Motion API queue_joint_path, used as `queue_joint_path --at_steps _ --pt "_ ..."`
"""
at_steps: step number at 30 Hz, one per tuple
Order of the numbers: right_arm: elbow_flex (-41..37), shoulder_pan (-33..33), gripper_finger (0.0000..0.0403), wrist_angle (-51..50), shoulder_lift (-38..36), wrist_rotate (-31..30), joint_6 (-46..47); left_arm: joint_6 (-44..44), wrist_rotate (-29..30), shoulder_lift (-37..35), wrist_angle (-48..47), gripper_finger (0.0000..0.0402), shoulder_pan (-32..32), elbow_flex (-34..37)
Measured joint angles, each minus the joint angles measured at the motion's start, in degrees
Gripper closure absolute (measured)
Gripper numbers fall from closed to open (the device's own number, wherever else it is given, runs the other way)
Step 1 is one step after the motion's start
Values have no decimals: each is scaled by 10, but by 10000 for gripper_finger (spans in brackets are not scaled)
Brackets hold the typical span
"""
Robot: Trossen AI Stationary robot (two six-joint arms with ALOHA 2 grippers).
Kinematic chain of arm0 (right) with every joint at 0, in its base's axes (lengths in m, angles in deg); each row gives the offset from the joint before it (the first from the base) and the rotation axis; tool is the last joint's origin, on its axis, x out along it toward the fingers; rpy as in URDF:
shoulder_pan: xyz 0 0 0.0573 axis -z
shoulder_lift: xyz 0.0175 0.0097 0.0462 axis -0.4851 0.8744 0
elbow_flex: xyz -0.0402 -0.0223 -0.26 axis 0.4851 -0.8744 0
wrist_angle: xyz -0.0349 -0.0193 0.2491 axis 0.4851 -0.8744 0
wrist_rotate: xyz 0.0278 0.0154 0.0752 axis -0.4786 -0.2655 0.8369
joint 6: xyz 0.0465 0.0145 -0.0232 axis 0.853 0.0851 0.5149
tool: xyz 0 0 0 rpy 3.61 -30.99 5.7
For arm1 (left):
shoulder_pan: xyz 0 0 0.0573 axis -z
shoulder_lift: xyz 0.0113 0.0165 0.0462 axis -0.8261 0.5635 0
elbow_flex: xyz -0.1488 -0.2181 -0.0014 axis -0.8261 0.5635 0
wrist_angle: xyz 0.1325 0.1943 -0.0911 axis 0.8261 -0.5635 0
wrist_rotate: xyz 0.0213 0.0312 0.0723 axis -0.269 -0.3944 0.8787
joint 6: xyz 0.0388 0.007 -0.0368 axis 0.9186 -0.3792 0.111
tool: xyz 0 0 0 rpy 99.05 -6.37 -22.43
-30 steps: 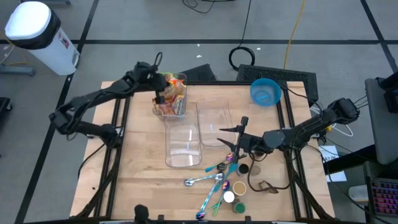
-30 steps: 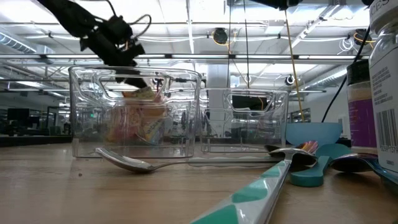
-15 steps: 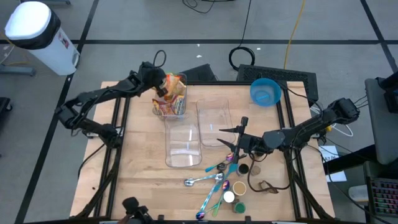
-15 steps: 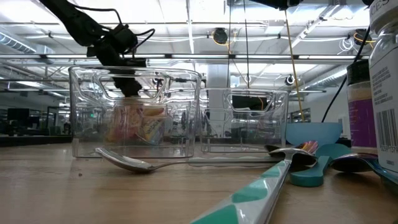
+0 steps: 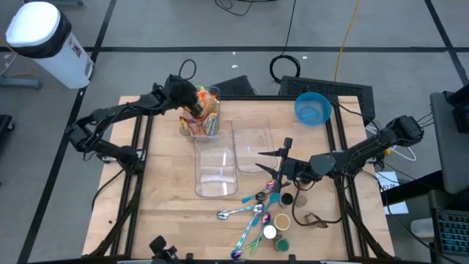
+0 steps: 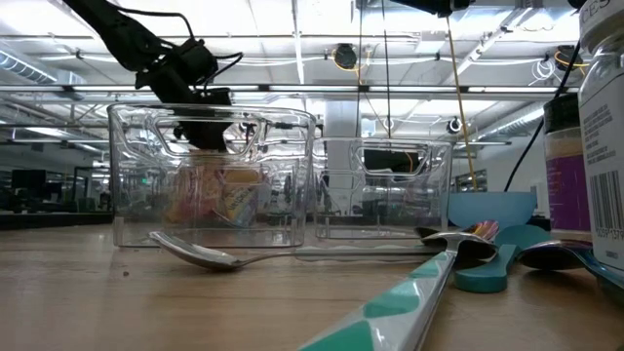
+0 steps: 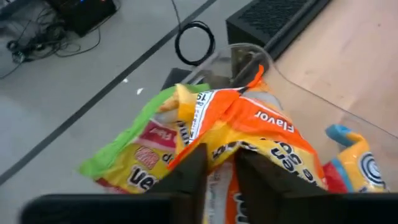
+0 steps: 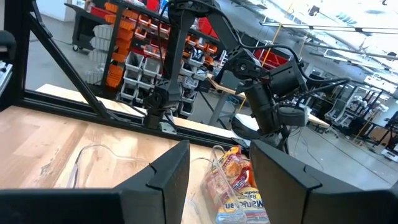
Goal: Pick & Place Food Item
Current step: Put the orange noodle pack into the top transparent bin
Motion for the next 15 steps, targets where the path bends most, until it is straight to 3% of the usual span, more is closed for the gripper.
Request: queue_joint_path --at_steps 7,15 --pt "0 0 243 -5 0 0 5 0 87 -25 -13 184 -2 0" --pt "0 0 243 -11 0 1 24 -16 40 -118 -30 122 26 -1"
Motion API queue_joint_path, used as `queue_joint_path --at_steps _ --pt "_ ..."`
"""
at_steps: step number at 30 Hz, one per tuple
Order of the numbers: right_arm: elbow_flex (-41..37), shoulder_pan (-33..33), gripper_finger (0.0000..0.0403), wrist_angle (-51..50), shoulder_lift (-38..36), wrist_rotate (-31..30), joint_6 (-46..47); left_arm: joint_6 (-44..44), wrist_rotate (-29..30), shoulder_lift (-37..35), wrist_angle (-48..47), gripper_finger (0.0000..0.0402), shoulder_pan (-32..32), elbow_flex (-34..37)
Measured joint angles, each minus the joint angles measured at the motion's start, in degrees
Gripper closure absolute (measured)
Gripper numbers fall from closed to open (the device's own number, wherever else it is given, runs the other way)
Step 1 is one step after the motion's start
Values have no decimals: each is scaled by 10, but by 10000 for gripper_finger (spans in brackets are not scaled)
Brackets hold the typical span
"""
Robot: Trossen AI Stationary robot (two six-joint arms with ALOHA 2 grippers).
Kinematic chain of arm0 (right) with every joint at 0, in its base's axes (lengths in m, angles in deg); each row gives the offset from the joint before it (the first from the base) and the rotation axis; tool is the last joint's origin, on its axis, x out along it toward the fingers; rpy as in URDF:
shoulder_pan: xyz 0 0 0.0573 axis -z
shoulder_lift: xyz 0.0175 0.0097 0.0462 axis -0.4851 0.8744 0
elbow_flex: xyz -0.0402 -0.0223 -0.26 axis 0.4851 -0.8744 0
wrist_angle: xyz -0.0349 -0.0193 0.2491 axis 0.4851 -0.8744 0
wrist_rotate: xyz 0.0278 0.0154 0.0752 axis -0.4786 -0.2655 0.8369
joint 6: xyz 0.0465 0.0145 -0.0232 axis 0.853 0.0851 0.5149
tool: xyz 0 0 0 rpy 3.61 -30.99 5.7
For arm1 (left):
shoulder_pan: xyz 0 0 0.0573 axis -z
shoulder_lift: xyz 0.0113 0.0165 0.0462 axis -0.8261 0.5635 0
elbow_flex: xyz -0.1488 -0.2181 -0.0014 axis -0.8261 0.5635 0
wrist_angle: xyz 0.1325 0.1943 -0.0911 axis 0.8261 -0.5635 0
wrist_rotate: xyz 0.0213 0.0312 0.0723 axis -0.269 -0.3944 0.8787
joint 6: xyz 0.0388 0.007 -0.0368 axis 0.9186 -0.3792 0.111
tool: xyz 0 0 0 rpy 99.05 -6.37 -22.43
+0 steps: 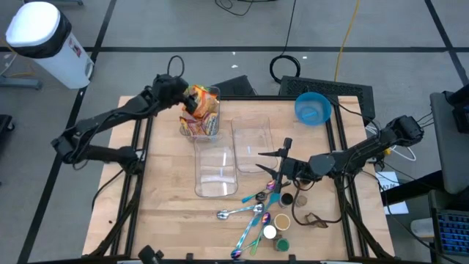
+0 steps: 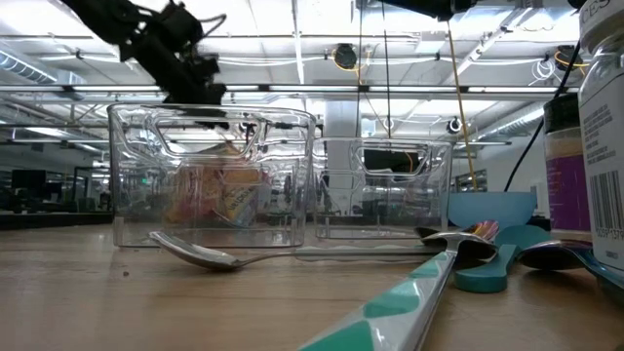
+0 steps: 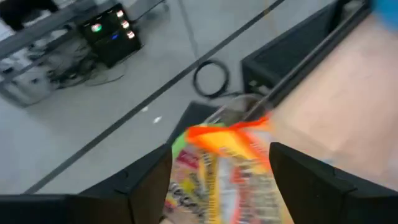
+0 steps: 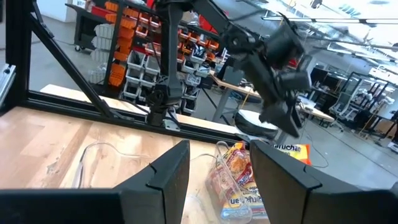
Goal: Pick & Place Food Item
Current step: Put the orange noodle pack into the top transparent bin, then adjust the transparent bins
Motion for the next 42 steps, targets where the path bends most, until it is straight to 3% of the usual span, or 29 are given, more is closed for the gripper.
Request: queue_joint_path --at_steps 6,10,15,22,31,42 --pt "0 1 243 -31 -1 1 55 -71 -110 -62 -71 118 44 0" --pt "15 28 243 -168 -24 1 178 -112 -166 -87 -115 126 79 0" --pt "34 90 243 -413 -60 -16 353 -140 -183 -91 -150 124 117 0" --pt "17 167 243 -590 -65 -26 520 -153 -177 -89 -163 121 146 0" --pt "-29 254 243 -550 -21 120 549 -180 -147 -123 -128 121 157 0" --pt "-32 274 243 -410 60 201 496 -178 -147 -123 -125 121 158 0"
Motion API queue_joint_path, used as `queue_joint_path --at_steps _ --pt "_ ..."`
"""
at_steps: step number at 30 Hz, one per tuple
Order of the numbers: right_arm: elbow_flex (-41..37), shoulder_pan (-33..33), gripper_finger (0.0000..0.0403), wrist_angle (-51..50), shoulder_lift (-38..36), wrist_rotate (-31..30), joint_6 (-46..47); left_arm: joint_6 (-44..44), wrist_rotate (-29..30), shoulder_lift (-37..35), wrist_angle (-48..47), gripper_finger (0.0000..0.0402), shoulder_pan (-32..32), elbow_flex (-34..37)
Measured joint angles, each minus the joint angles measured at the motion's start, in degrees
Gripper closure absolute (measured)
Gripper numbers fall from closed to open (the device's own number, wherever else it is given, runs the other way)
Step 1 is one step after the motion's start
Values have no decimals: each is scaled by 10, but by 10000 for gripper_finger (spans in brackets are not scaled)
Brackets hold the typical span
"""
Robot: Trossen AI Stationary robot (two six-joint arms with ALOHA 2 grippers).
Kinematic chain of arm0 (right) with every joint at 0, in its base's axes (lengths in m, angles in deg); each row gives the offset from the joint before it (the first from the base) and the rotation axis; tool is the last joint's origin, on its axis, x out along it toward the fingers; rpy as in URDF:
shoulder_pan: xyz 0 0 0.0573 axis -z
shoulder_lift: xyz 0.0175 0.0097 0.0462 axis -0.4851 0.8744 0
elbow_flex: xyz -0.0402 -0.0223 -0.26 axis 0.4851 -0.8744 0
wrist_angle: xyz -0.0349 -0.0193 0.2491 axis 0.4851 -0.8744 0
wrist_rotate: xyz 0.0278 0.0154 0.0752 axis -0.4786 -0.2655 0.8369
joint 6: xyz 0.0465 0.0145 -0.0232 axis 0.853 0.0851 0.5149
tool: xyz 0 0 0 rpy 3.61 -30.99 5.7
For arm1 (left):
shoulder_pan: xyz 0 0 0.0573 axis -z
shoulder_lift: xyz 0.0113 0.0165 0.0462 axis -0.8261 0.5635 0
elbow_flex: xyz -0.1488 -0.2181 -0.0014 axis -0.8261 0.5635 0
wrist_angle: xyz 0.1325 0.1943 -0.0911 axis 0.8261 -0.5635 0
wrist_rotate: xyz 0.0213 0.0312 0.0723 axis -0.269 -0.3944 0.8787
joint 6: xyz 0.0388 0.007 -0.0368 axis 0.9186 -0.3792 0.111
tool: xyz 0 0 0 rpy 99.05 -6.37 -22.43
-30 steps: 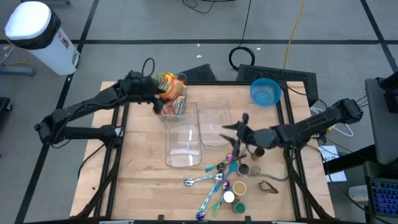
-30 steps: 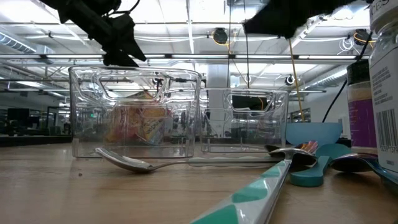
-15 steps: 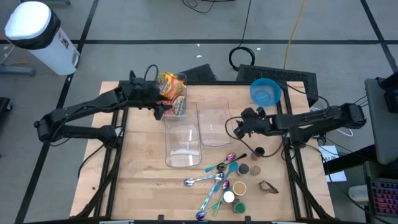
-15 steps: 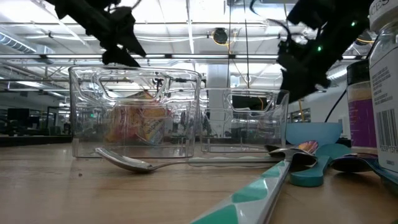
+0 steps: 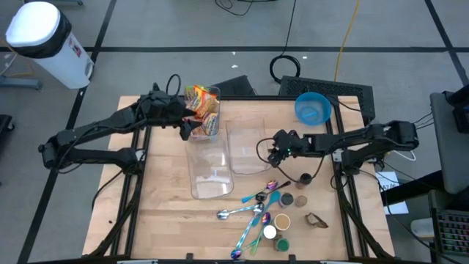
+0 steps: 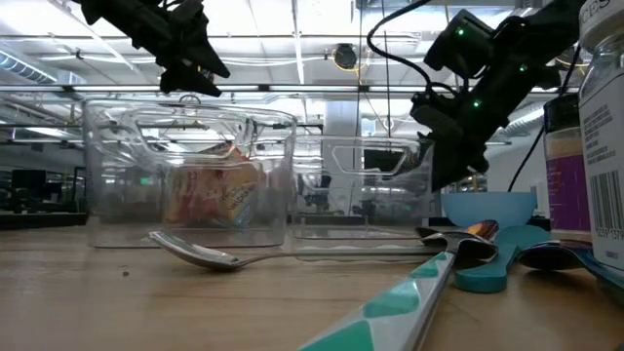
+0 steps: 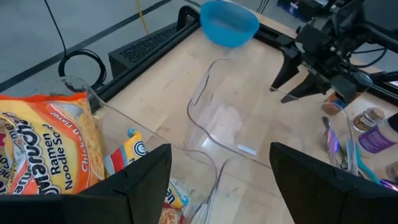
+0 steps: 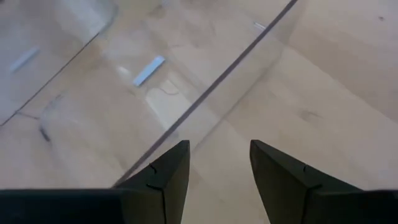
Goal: Pick & Place Food Item
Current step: Adjust the transparent bins
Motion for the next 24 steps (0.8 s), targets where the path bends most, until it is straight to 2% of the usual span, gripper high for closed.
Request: queue_joint_path --at_steps 6,19,24 --pt "0 9 243 41 27 28 1 3 0 0 1 121 0 0" --pt "0 11 243 113 38 27 -14 5 -6 0 2 121 1 0" --pt "0 11 243 113 36 28 -26 20 -14 -10 -4 121 45 0"
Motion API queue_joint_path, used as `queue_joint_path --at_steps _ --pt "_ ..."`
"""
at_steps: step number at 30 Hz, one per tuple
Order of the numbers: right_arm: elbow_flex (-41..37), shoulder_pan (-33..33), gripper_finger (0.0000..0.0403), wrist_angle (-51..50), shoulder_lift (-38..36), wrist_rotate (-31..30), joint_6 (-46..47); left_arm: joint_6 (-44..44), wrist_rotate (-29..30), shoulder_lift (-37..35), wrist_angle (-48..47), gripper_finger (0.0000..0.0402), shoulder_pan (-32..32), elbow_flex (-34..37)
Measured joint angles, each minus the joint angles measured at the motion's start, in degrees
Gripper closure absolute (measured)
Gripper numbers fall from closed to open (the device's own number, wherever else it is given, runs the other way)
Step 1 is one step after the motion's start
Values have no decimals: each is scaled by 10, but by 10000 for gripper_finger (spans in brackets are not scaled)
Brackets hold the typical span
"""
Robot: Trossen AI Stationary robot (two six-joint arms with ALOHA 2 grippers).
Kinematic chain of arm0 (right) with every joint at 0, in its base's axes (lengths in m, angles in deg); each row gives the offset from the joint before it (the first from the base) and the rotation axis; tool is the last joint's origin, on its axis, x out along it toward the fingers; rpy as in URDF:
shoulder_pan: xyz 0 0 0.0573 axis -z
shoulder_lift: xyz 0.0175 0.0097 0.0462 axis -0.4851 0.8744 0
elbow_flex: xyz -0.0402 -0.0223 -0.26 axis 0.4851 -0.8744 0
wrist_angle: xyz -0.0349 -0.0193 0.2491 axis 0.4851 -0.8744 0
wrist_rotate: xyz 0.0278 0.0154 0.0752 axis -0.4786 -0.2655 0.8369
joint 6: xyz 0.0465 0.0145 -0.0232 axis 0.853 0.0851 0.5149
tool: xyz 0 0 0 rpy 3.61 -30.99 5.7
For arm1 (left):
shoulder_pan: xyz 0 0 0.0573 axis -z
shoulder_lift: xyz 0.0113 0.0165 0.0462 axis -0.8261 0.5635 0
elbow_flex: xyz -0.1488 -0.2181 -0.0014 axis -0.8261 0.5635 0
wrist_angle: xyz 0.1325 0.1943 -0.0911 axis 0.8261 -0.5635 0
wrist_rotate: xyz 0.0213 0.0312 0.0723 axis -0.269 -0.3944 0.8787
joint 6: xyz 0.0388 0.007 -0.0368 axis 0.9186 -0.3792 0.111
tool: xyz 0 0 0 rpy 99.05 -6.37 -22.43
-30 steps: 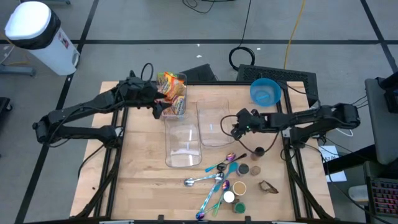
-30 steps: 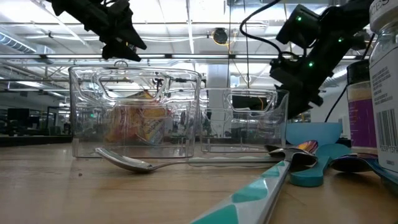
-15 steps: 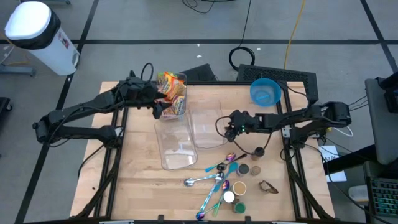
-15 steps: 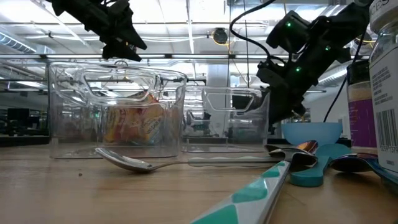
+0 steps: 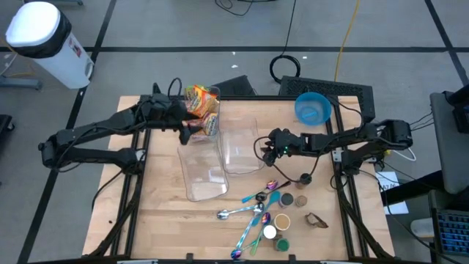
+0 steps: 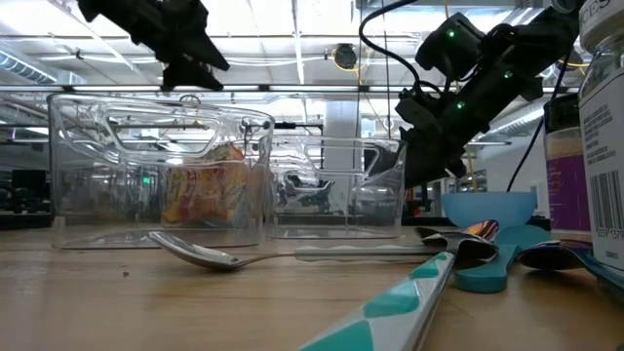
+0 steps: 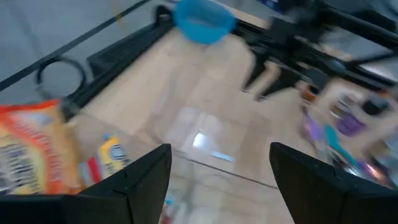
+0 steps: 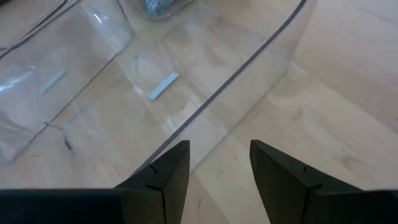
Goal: Pick & Place Food Item
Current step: Adjust the transparent bins
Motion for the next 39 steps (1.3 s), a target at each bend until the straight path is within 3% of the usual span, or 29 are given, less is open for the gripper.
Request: queue_joint_path --at_steps 3,7,9,13,22,25,32,39 --pt "0 -1 243 -8 -9 1 0 22 39 -17 -19 121 64 0" --pt "0 -2 243 -23 -33 30 -3 -17 173 -47 -89 121 168 0" --pt "0 -4 243 -32 -48 30 -3 -94 228 -58 -145 121 209 0" --pt "0 -9 243 -29 -76 29 -12 -291 282 -54 -254 121 258 0" --pt "0 -29 243 -27 -107 28 -21 -580 291 -9 -467 121 286 0" --pt "0 -35 243 -26 -108 28 -27 -647 290 12 -490 121 308 17" --pt "0 -36 243 -26 -108 28 -28 -674 312 55 -409 121 335 70" --pt "0 -35 243 -24 -108 28 -28 -682 366 71 -410 121 331 74"
